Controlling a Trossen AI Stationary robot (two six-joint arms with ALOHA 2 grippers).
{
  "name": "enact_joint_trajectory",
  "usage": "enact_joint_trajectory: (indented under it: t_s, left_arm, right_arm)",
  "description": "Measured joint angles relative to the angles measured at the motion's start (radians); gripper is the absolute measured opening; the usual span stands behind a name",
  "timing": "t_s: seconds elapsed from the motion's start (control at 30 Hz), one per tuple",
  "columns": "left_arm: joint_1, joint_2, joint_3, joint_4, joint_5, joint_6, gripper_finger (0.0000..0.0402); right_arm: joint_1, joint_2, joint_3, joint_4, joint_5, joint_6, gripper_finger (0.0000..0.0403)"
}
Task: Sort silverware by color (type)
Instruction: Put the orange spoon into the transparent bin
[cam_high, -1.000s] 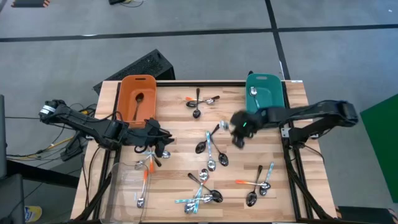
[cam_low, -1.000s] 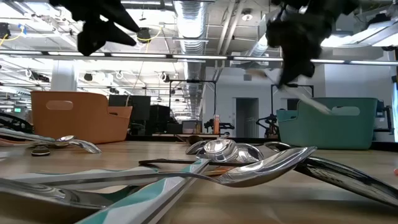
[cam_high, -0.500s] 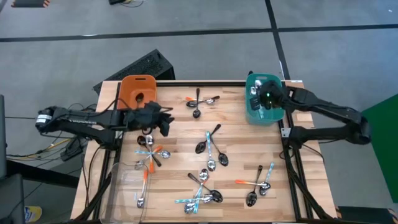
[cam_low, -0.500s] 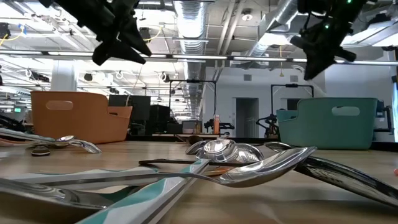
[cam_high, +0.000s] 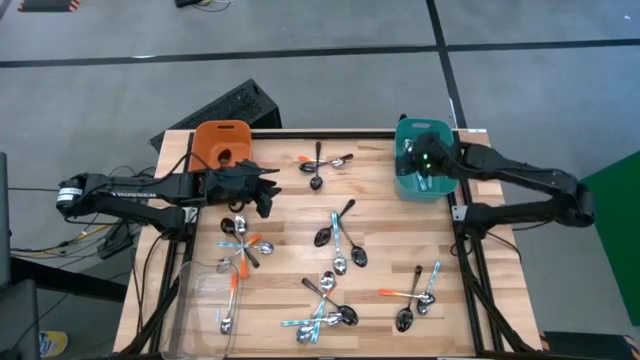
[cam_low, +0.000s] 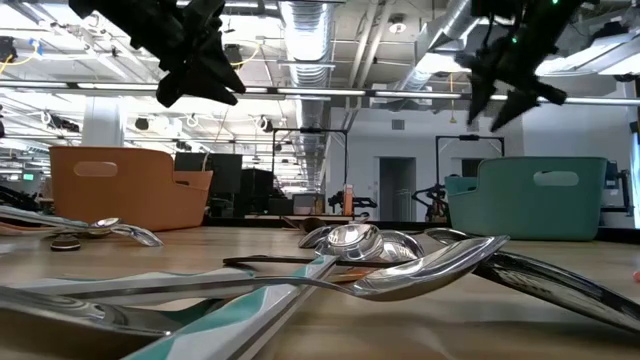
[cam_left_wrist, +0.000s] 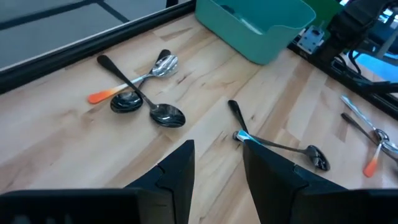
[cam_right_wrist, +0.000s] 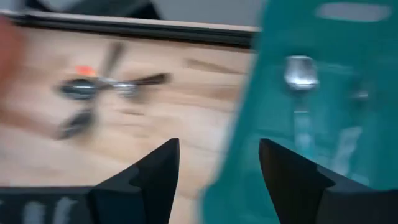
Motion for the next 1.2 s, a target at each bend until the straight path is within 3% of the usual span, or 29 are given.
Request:
enact_joint_trajectory:
  t_s: [0.37, 0.53, 0.83, 1.2]
  left_arm:
    - [-0.002, 0.0, 0.0, 0.015, 0.033, -0.051, 0.0123]
    - [-0.003, 0.0, 0.0, 0.016, 0.034, -0.076, 0.0123]
    - [-0.012, 0.0, 0.0, 0.095, 0.096, -0.18, 0.0123]
    - [-0.129, 0.0, 0.0, 0.182, 0.11, -0.212, 0.0123]
  right_arm:
    - [0.426, 0.031, 0.0, -0.01, 0.048, 0.459, 0.0224]
    - [0.644, 0.083, 0.0, -0.006, 0.017, 0.427, 0.0218]
    - [0.988, 0.28, 0.0, 0.014, -0.145, 0.465, 0.02]
    - [1.195, 0.464, 0.0, 0.099, -0.213, 0.553, 0.0195]
